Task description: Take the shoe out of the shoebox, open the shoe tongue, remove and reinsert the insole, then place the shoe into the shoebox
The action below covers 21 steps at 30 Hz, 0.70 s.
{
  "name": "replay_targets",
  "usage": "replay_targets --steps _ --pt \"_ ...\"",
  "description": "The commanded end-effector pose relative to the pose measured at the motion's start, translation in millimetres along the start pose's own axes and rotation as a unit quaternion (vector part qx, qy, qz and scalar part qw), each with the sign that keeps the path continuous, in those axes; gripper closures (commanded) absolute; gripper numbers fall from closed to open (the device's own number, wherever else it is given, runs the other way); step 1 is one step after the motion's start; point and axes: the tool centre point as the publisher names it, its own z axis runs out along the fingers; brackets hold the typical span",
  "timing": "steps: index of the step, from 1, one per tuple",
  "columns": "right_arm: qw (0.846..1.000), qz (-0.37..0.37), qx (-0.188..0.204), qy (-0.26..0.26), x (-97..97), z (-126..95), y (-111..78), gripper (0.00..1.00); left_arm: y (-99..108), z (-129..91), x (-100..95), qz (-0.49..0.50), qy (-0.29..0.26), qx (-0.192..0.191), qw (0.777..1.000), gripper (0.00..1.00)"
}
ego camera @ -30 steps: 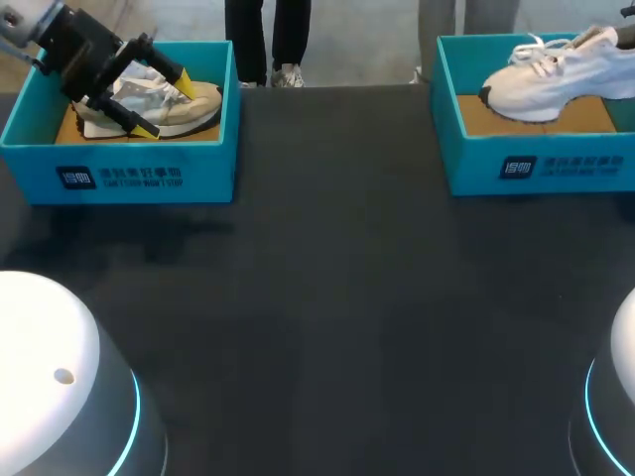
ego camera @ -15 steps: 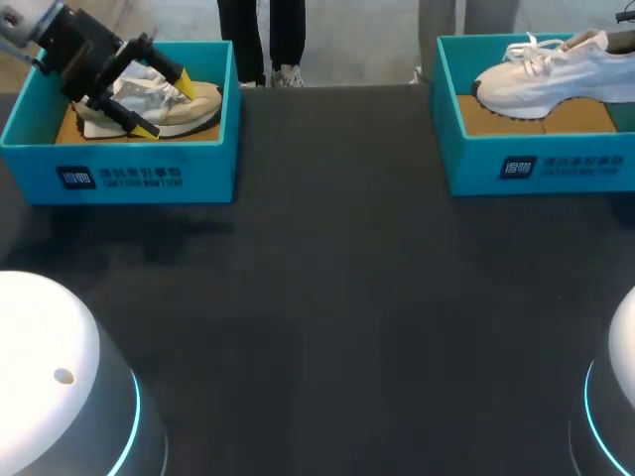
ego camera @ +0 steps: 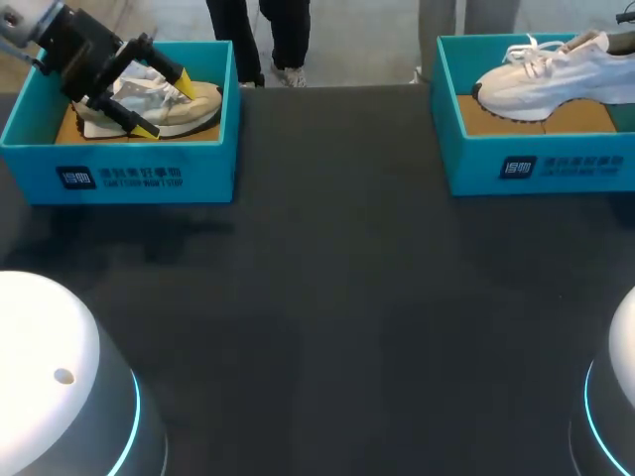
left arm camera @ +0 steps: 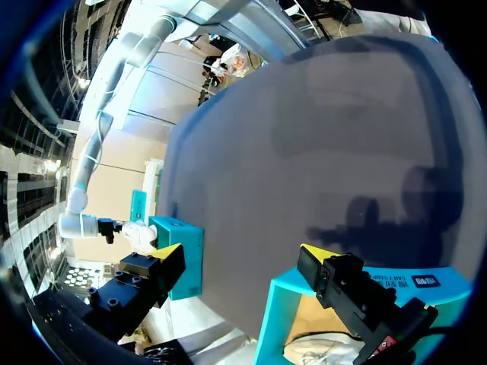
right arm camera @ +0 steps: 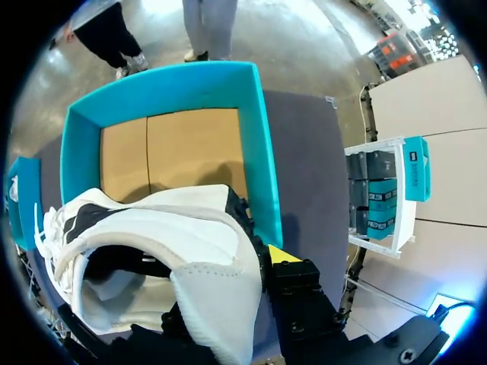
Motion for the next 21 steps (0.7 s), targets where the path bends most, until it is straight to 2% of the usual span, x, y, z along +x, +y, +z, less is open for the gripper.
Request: replay_targets --steps 1,10,21 --pt "1.000 0.000 0.000 0.001 -0.6 -1.5 -0.2 1.00 -0.1 0.0 -0.2 0.000 0.001 0.000 1.000 0.00" --pt "1.000 0.000 0.000 0.001 -0.6 -1.5 -0.2 1.00 -0.1 0.0 -0.2 0.000 0.001 0.000 1.000 0.00" --pt "1.000 0.013 0.008 0.019 3.6 11.9 7.7 1.00 -0.1 0.0 -0.2 0.000 0.001 0.000 1.000 0.00"
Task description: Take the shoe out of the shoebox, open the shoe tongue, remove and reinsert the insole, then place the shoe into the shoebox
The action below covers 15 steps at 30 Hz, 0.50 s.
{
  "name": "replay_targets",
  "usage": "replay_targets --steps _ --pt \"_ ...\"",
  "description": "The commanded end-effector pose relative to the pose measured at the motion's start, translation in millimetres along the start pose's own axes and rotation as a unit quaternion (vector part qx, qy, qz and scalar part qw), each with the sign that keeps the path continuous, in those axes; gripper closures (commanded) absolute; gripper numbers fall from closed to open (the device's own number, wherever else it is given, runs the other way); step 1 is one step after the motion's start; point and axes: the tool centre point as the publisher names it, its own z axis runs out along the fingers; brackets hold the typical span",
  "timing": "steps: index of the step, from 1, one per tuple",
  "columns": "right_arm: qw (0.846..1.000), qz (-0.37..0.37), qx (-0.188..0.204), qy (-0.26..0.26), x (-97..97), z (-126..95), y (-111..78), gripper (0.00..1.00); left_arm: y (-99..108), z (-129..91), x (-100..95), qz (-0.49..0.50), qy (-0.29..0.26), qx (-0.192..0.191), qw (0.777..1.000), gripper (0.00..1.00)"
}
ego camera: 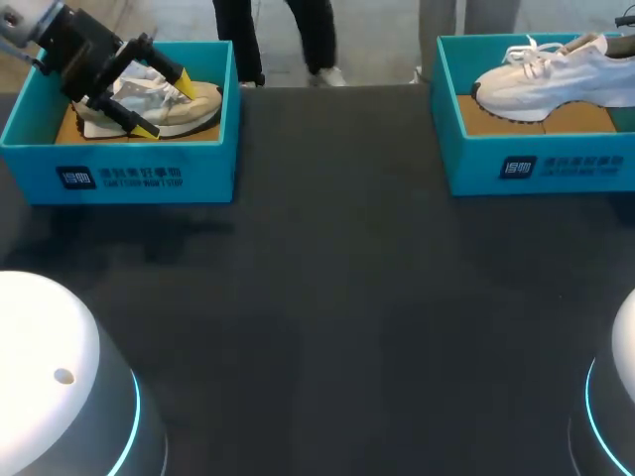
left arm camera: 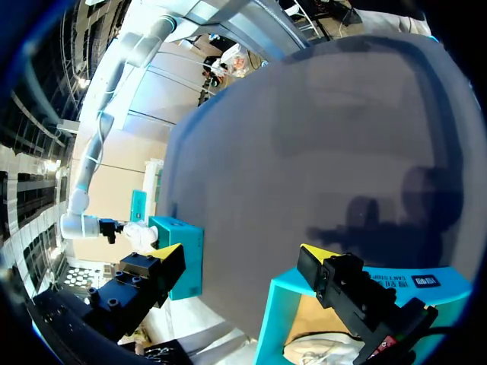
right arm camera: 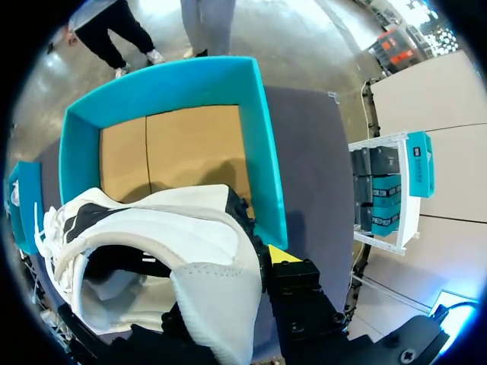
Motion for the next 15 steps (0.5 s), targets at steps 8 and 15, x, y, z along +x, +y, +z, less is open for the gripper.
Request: replay_targets --steps 8,15 --pt "1.000 0.009 -0.021 0.000 -0.6 13.5 21.2 1.00 -0.1 0.0 -0.2 0.000 0.001 0.000 1.000 0.00" --pt "0.999 0.014 -0.030 0.002 1.0 25.3 26.2 1.00 -0.1 0.0 -0.2 0.000 0.001 0.000 1.000 0.00"
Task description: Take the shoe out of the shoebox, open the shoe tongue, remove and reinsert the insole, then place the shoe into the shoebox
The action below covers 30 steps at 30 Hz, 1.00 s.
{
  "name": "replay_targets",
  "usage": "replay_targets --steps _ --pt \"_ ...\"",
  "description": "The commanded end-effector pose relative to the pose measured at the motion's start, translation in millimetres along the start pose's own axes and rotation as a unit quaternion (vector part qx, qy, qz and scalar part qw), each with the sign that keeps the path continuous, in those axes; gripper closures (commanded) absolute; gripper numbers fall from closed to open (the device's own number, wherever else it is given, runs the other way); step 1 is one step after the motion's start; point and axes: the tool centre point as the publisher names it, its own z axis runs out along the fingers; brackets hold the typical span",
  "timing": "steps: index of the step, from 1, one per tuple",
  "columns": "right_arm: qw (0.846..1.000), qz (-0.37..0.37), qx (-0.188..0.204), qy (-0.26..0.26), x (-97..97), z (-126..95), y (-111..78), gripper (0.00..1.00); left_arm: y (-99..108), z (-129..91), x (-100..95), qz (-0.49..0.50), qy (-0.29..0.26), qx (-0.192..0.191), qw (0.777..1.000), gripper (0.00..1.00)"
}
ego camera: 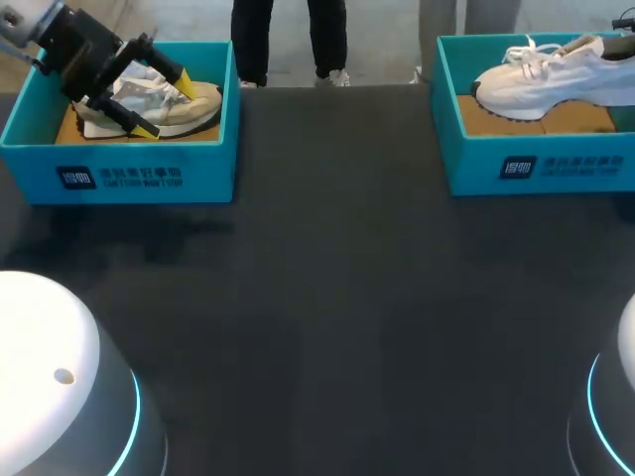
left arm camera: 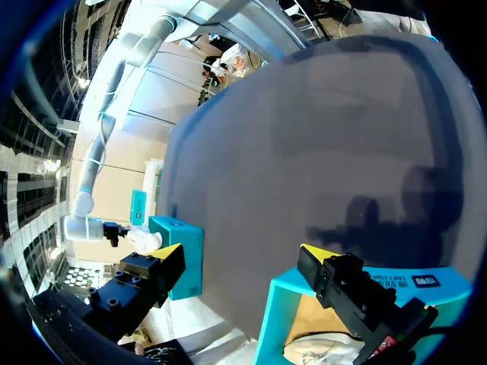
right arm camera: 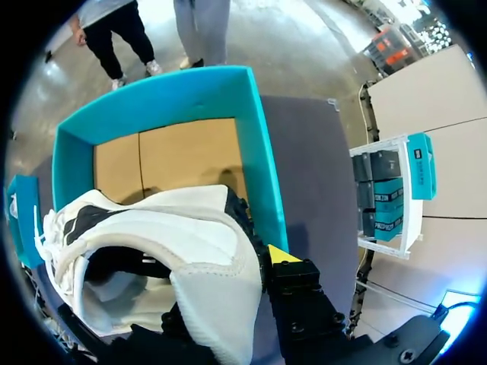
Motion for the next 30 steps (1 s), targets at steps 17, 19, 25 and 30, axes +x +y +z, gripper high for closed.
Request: replay_targets --steps 17,19,25,30 --pt "1.000 0.013 -0.012 0.003 9.3 43.7 -2.6 1.00 -0.1 0.0 -0.2 0.000 0.001 -0.001 1.000 0.00" --pt "1.000 0.012 -0.012 0.002 11.7 46.4 -3.9 1.00 -0.1 0.0 -0.2 0.000 0.001 -0.001 1.000 0.00" --pt "1.000 0.013 -0.011 -0.002 13.3 59.3 -5.7 1.00 -0.1 0.0 -0.2 0.000 0.001 -0.001 1.000 0.00" --pt "1.000 0.011 -0.007 -0.005 15.3 69.5 -7.8 1.00 -0.1 0.0 -0.2 0.000 0.001 -0.001 1.000 0.00"
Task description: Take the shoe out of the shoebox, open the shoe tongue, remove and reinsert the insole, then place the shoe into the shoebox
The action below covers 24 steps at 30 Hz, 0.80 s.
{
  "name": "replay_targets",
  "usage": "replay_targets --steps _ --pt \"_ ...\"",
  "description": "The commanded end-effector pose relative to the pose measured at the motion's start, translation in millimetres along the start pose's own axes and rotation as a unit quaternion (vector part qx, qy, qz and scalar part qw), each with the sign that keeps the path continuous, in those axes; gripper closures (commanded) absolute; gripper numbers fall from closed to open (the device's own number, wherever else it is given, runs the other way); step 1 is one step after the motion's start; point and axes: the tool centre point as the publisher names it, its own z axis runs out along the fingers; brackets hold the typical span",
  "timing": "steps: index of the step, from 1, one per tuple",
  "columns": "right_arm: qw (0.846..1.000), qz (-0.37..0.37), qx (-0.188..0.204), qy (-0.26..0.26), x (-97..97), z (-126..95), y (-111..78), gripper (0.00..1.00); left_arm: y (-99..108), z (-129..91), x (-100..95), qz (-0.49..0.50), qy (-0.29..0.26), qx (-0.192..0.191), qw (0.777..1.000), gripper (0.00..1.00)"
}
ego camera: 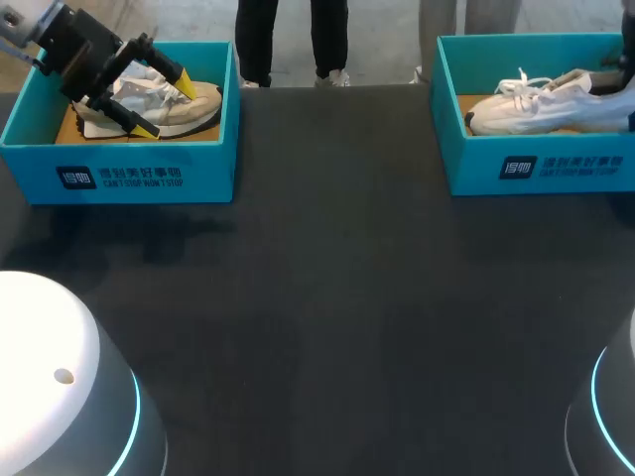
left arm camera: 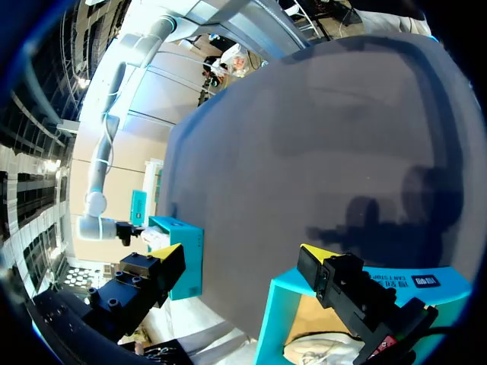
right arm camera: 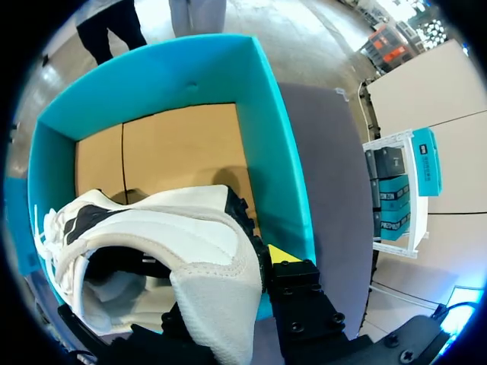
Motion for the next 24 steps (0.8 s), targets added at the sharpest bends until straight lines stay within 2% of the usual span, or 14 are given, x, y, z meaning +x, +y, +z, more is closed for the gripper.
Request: replay_targets --steps 1,15,24 --pt "1.000 0.000 0.001 -0.001 1.9 7.8 -0.9 1.00 -0.1 -0.1 -0.2 0.000 0.001 -0.001 1.000 0.00" --pt "1.000 0.011 0.007 -0.012 6.6 43.0 -6.5 1.00 -0.1 -0.1 -0.2 0.000 0.001 -0.001 1.000 0.00" --pt "1.000 0.023 0.010 -0.015 6.8 58.2 -9.3 1.00 -0.1 -0.1 -0.2 0.000 0.001 -0.001 1.000 0.00"
